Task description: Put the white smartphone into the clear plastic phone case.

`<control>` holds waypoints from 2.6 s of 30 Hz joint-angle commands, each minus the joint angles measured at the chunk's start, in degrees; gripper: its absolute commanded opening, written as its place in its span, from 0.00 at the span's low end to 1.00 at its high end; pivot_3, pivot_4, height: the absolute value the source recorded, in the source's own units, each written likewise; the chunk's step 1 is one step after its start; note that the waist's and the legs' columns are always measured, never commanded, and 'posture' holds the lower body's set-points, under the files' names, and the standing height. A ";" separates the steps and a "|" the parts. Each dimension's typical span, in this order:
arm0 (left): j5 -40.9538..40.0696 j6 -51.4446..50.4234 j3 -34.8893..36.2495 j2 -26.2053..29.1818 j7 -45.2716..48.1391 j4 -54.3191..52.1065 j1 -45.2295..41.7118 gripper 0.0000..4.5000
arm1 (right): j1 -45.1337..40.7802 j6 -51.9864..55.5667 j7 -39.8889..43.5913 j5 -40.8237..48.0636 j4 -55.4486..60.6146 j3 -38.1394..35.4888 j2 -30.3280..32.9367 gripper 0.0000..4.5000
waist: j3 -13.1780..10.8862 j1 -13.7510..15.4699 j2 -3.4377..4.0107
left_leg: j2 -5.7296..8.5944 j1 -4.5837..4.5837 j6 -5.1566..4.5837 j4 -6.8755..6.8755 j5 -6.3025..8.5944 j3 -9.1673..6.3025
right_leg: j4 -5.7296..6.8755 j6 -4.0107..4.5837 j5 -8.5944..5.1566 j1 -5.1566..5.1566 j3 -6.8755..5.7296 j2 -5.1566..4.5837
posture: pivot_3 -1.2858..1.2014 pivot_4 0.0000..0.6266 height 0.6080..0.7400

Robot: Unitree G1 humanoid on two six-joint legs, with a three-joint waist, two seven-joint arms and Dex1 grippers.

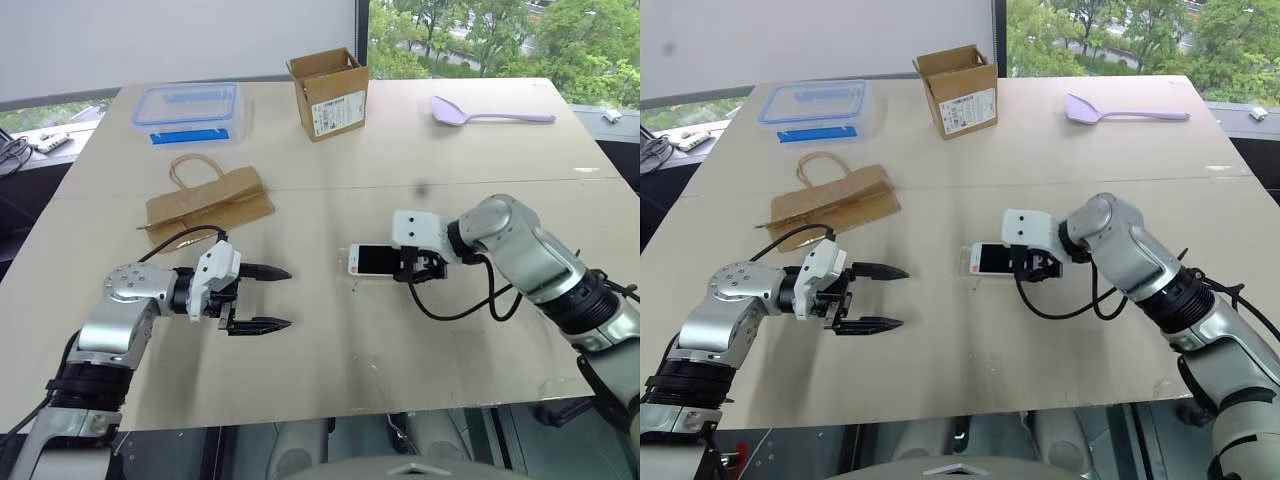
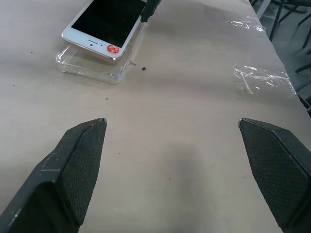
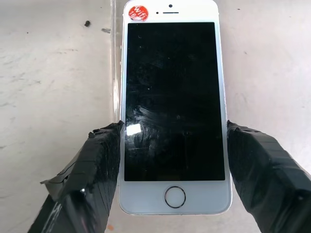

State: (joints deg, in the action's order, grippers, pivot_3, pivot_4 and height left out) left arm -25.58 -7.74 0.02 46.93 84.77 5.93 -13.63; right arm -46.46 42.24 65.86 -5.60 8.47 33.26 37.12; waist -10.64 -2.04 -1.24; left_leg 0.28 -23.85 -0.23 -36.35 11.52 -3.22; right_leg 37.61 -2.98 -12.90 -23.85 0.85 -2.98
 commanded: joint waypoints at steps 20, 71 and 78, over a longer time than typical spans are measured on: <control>0.62 1.56 0.39 -0.96 0.72 0.93 -0.43 1.00 | 0.36 1.35 -1.29 0.24 4.90 -1.76 -1.39 0.99 | 0.00 -0.06 0.00 | 0.00 0.01 0.00 0.00 0.00 0.00 | 0.02 0.00 0.00 0.00 0.00 0.00 | 0.52 0.24 1.00; 0.86 -0.96 -0.01 -2.14 -0.43 -0.02 -2.24 1.00 | -1.69 -13.62 -9.16 -3.10 -13.98 -2.28 -13.32 0.01 | 0.00 -0.23 0.00 | 0.09 0.03 0.00 0.02 0.00 -0.06 | 0.08 0.00 0.01 0.00 0.02 0.04 | 0.52 0.24 1.00; 0.88 -1.16 -0.03 -2.18 -0.58 -0.19 -2.28 1.00 | -0.99 -14.35 -6.94 -2.38 -12.16 -3.08 -13.34 0.01 | 0.00 -0.27 0.00 | 0.09 0.03 0.00 0.02 0.00 -0.08 | 0.09 0.00 0.01 0.00 0.01 0.04 | 0.52 0.24 1.00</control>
State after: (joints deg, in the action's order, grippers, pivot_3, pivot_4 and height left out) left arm -24.22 -8.89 -0.57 44.65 84.46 7.43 -15.51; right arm -47.32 28.78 58.46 -8.42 -6.36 30.94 23.68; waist -10.64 -2.31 -1.24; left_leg 0.38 -23.82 -0.23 -36.33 11.51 -3.30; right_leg 37.70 -2.98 -12.89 -23.85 0.86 -2.94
